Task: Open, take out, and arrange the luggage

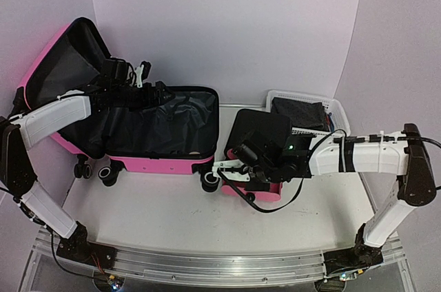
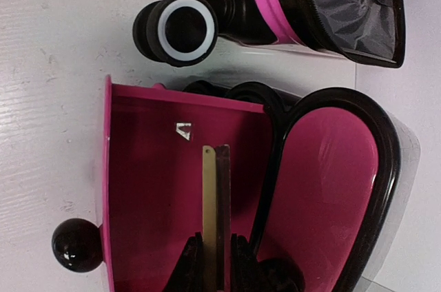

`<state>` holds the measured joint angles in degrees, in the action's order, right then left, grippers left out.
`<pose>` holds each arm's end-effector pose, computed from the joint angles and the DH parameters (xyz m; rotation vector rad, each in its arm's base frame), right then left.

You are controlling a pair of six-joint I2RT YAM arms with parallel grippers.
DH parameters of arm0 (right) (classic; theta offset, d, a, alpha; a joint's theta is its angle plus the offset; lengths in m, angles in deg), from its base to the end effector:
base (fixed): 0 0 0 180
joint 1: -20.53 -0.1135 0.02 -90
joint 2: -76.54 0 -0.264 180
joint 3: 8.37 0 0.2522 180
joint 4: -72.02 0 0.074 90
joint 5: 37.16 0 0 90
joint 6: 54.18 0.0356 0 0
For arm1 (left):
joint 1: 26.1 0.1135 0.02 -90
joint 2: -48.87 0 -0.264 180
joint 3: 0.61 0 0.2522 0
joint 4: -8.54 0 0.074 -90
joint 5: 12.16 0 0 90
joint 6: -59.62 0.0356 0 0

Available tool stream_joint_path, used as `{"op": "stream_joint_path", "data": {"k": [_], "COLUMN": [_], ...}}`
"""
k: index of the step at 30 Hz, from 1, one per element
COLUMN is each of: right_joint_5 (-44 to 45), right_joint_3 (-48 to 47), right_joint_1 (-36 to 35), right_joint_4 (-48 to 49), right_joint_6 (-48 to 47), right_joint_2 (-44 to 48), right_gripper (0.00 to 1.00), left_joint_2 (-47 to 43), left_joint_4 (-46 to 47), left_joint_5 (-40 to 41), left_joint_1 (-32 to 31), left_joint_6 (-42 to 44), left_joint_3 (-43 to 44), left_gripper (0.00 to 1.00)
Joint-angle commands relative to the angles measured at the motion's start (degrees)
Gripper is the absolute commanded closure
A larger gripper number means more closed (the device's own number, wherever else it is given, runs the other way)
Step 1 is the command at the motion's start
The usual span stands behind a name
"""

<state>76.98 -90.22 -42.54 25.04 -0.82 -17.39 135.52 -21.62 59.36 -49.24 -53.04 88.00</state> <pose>0.1667 0.2961 0.2328 -1.8169 1.7261 -0.3625 0.3189 -0.1485 0.3348 0.2162 2.1285 -0.8150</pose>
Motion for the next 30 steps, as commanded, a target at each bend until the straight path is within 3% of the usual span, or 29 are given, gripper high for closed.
{"op": "stream_joint_path", "data": {"k": [1,5,13,19,25,30], "right_joint_5": [6.1,5.4,0.3,-8.6,-16.1,-31.4], "right_joint_3": [2.9,4.4,3.9,0.1,-4.3,-6.4], "right_joint_1": [-0.3,-0.3,0.0,0.8,1.1,1.1], "right_joint_4": [9.9,10.4,4.2,-4.3,-11.6,-15.5], "right_joint_6": [-1.5,-2.7,-2.2,3.5,9.4,11.0], "right_joint_2": [-0.8,-1.2,1.2,5.2,7.1,5.6], "right_gripper": [1.00,0.97,0.62,0.48,0.44,0.53], "left_joint_2": [-2.6,-2.2,-2.1,-2.1,-1.3,-0.3], "left_joint_4": [2.7,2.8,2.8,2.8,2.9,3.1], "left_joint_5": [-0.8,-1.4,-1.6,-1.6,-1.8,-2.6], "left_joint_1": [0.1,0.1,0.2,0.2,0.2,0.2], "left_joint_6": [-0.5,-0.6,-0.7,-0.5,-0.8,-1.1], "left_joint_3": [-0.2,0.1,-0.2,-0.3,0.0,0.6], "left_gripper": [0.00,0.01,0.01,0.01,0.01,0.00]}}
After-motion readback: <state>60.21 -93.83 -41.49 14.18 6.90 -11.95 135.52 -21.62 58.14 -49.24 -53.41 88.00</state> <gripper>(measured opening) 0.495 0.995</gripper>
